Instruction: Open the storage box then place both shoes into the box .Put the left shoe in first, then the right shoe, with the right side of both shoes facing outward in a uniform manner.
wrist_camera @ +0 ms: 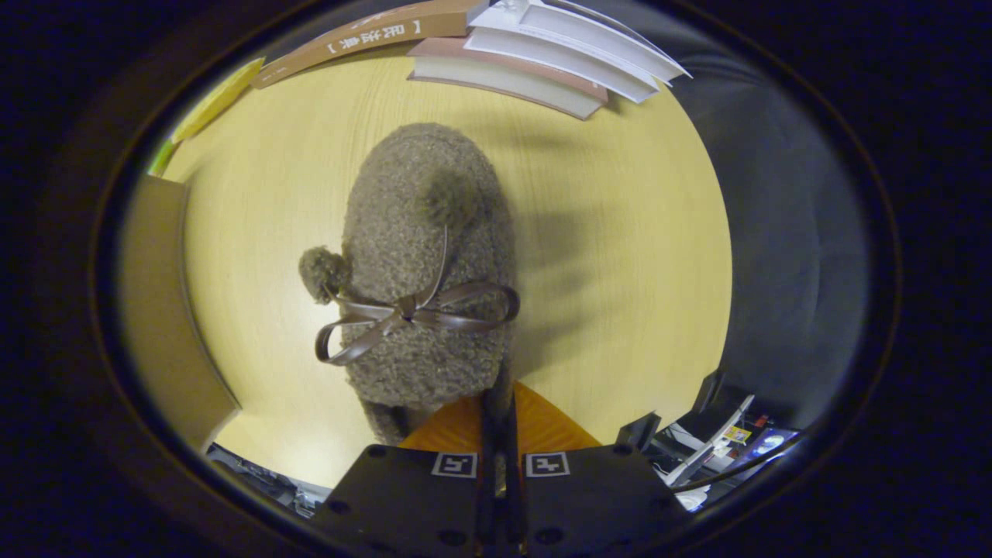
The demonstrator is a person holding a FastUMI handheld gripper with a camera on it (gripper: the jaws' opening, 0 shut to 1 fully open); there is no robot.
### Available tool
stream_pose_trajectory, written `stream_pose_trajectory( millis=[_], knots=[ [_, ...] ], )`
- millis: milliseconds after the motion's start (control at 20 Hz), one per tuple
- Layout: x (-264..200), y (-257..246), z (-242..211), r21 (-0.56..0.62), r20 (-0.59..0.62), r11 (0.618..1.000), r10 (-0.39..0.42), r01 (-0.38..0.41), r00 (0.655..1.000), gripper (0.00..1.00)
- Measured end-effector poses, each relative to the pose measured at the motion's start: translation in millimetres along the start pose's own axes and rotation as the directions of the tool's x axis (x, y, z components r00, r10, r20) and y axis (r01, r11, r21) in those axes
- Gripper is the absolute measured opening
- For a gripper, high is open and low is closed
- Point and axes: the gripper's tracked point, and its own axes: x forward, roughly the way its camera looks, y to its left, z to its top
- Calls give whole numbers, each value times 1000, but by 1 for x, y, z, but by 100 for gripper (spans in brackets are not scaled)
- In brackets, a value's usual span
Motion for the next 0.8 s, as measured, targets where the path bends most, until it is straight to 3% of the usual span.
stream_pose_trajectory(
  millis=[400,700,800],
  knots=[
    [-20,-11,-3,42,55,998,37,-39,998,8],
    [-77,-45,-1,121,123,991,-79,64,989,7],
    [-84,-42,0,148,142,988,-71,49,987,4]
  ],
)
